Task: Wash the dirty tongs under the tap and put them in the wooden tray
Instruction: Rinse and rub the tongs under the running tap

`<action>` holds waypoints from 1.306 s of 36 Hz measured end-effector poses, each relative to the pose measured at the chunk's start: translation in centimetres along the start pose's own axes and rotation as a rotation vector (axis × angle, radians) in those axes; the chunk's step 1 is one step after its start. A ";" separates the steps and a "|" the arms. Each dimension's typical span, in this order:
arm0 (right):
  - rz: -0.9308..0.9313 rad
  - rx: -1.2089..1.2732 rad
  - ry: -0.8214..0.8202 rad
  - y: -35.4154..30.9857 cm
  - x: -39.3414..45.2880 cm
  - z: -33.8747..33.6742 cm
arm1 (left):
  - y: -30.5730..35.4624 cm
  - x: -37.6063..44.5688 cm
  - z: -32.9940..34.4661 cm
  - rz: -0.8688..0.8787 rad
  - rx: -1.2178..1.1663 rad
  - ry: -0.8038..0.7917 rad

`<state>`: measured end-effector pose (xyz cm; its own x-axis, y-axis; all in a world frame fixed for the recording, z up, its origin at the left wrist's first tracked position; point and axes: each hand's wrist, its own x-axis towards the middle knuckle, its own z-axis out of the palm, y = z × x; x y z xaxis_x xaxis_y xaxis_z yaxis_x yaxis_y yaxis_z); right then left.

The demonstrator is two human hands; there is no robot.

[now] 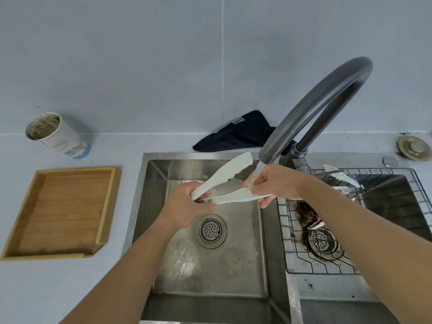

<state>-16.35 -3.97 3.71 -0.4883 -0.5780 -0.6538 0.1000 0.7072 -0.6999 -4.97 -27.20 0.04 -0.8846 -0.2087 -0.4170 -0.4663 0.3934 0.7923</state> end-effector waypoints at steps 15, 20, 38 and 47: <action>0.230 -0.642 0.190 -3.2 2.5 3.1 | 1.2 -0.3 0.6 0.024 0.021 0.025; 0.373 -0.611 0.132 -4.6 2.8 4.1 | 1.7 -0.2 1.1 0.047 0.039 0.046; 0.095 0.055 0.151 1.6 1.4 0.1 | 1.3 -1.0 1.0 -0.009 0.041 0.074; 0.093 1.075 0.613 1.5 2.1 4.1 | 1.9 -1.1 1.5 0.039 0.067 0.212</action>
<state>-13.67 -5.81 0.15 -0.7370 -0.0533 -0.6738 0.6744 -0.1242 -0.7279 -4.84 -24.92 1.36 -0.8852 -0.3732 -0.2778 -0.4370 0.4620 0.7718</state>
